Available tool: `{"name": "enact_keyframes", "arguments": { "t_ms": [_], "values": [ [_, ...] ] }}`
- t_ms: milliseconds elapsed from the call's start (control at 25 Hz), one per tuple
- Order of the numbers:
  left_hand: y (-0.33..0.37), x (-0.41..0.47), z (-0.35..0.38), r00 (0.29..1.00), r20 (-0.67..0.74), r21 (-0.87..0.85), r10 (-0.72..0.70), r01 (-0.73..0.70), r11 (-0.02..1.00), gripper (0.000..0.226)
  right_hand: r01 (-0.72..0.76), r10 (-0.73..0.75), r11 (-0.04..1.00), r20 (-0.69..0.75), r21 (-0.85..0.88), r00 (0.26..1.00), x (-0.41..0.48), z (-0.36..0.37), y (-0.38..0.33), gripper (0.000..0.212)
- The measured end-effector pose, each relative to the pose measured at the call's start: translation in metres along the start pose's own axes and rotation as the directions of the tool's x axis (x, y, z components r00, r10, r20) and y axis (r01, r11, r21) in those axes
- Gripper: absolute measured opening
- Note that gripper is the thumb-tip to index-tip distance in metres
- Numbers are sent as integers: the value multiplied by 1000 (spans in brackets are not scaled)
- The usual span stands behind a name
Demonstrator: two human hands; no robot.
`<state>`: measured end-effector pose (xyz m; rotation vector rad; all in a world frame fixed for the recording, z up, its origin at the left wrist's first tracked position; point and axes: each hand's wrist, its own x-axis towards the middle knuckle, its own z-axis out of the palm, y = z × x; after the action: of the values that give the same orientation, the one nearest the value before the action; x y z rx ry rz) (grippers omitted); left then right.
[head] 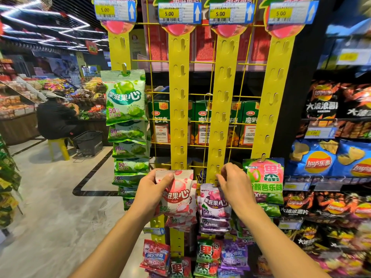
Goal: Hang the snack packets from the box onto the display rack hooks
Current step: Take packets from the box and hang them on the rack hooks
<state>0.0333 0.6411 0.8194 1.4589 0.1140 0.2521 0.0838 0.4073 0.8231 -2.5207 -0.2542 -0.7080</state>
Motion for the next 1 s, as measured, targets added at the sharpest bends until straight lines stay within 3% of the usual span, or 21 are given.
{"name": "enact_keyframes", "arguments": {
  "t_ms": [240,400,480,560,640,800,1000],
  "values": [
    [-6,2,1,1000,-13,4,-5,5,1000,16,86,-111,990,-227,-115,968,20,-33,-51,26],
    [-5,4,0,1000,-16,5,-3,3,1000,15,-70,46,979,-128,-191,991,24,-49,-67,36],
    [-4,6,2,1000,-21,0,-2,2,1000,13,13,-24,994,-96,-111,995,29,-53,-75,32],
    [-3,10,5,999,-36,6,6,-6,1000,12,101,-101,990,-4,100,995,42,-52,-86,28],
    [-2,14,9,999,-47,26,23,-21,999,11,89,-108,970,71,225,992,59,-45,-96,30],
    [-1,18,16,998,-48,26,36,-35,999,11,28,-53,971,100,236,994,83,-25,-105,32],
    [3,21,20,997,-59,39,56,-53,998,12,36,-61,965,89,260,994,88,-14,-104,17]
  ]
}}
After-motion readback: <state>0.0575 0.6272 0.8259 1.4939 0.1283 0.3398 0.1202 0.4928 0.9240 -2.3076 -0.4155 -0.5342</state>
